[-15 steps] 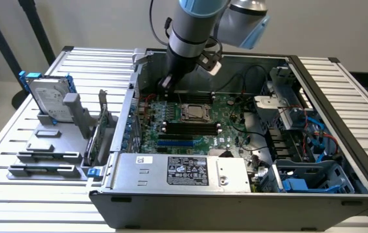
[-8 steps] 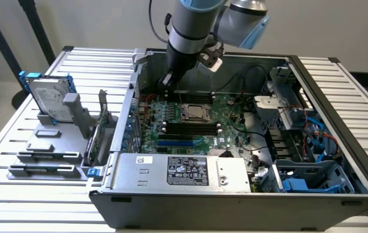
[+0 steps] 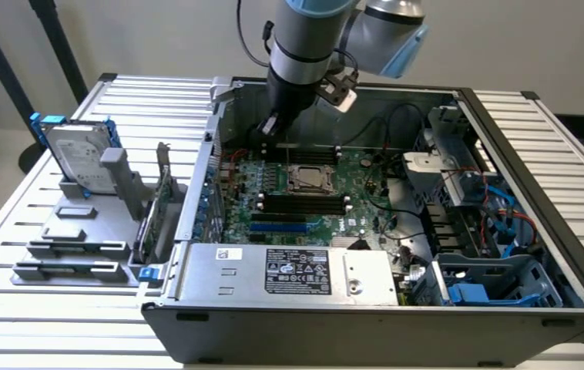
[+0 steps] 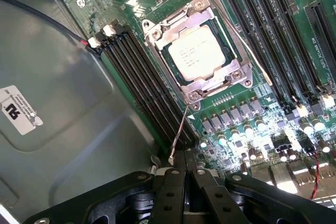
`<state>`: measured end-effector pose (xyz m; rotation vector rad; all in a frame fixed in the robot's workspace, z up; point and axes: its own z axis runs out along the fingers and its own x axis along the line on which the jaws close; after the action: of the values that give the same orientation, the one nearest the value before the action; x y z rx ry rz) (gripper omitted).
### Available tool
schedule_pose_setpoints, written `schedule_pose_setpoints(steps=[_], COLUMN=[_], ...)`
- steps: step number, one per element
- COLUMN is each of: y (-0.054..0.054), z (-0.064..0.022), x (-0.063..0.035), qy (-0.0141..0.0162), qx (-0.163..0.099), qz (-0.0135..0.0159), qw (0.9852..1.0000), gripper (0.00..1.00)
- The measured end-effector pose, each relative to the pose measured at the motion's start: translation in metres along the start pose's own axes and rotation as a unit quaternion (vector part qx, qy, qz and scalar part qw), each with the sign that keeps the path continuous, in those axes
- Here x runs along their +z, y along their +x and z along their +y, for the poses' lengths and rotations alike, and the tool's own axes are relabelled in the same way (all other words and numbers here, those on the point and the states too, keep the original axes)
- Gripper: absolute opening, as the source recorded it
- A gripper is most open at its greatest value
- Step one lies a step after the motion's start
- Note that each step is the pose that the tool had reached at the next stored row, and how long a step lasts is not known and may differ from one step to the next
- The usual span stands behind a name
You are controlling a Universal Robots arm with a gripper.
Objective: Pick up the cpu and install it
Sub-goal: 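Install the first cpu locking lever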
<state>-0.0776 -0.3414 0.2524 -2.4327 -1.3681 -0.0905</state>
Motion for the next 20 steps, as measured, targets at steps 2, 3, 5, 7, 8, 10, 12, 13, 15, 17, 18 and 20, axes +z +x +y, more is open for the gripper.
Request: schedule_pose_setpoints(steps=[2,3,5,7,8,10,12,13,15,17,18,20], y=[0.001,0.001,0.001,0.002,0.002,0.002,0.002,0.002,0.001,0.001,0.0,-0.001], z=[0.001,0.0015,0.0024,0.0036,0.0042,0.005,0.0055,0.0057,0.0065,0.0072,0.0077,0.0086], x=[-0.0001,-0.0002,-0.0003,-0.0005,-0.0006,-0.0008,-0.0004,0.0003,0.0027,0.0054,0.0071,0.0101], qy=[-0.0034,-0.0052,-0.0089,-0.0123,-0.0139,-0.0169,-0.0193,-0.0206,-0.0239,-0.0282,-0.0304,-0.0345], qx=[-0.001,-0.001,-0.002,-0.002,-0.002,-0.002,0.001,0.005,0.017,0.034,0.043,0.059], qz=[0.0049,0.0071,0.0108,0.0136,0.0149,0.017,0.0189,0.02,0.0234,0.0278,0.0302,0.0345], qw=[1.0,1.0,0.9999,0.9998,0.9998,0.9997,0.9996,0.9996,0.9993,0.9986,0.9982,0.9971], gripper=[0.11,0.11,0.11,0.11,0.11,0.11,0.11,0.11,0.11,0.11,0.11,0.11])
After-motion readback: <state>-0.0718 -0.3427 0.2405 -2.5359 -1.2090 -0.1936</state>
